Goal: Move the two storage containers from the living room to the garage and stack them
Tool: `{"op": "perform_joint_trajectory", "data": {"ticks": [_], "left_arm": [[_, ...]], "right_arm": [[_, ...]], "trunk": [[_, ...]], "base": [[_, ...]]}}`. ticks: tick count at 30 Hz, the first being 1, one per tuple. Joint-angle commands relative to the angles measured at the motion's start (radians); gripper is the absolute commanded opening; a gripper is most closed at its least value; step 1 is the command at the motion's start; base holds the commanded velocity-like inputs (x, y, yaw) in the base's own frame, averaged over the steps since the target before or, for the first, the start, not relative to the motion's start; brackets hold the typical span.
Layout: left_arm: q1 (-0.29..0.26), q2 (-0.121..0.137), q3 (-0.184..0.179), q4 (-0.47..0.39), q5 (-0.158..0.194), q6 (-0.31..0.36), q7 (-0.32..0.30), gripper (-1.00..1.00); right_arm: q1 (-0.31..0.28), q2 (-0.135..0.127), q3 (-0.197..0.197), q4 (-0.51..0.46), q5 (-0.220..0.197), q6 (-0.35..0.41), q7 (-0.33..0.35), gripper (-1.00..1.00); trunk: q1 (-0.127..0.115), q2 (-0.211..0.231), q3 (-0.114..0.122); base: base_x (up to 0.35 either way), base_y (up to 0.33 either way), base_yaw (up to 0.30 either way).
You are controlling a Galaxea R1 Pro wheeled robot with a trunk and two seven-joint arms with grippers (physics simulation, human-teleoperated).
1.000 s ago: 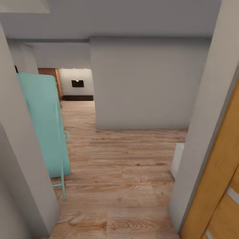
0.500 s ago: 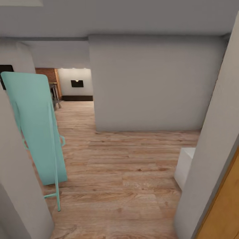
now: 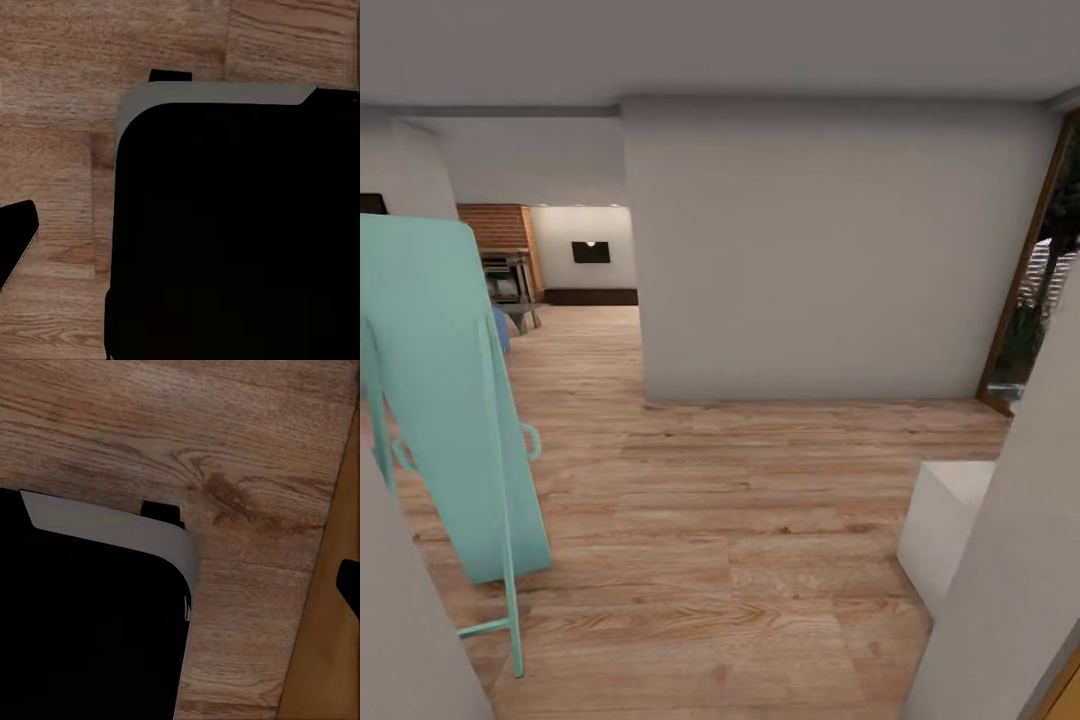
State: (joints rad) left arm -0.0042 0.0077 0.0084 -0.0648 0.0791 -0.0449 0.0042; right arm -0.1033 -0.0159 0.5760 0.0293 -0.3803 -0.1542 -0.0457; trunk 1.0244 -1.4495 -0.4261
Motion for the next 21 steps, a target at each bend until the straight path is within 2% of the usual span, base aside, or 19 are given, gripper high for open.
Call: {"op": "perform_joint_trajectory", "data": {"ticks": [1,21], "left_arm": [[0.0,0.0,0.0,0.0,0.008,-0.003,0.0,1.0],[0.0,0.0,0.0,0.0,0.008,-0.003,0.0,1.0]], "right_arm": [[-0.001,0.001,0.008,0.003,-0.008,-0.005,0.0,1.0],[-0.001,0.002,0.017,0.002,-0.002,-0.005,0.0,1.0]], "trunk": [[0.001,0.0,-0.001],[0.001,0.0,-0.001]], "base": [[0.321,0.0,0.0],[0.321,0.0,0.0]]}}
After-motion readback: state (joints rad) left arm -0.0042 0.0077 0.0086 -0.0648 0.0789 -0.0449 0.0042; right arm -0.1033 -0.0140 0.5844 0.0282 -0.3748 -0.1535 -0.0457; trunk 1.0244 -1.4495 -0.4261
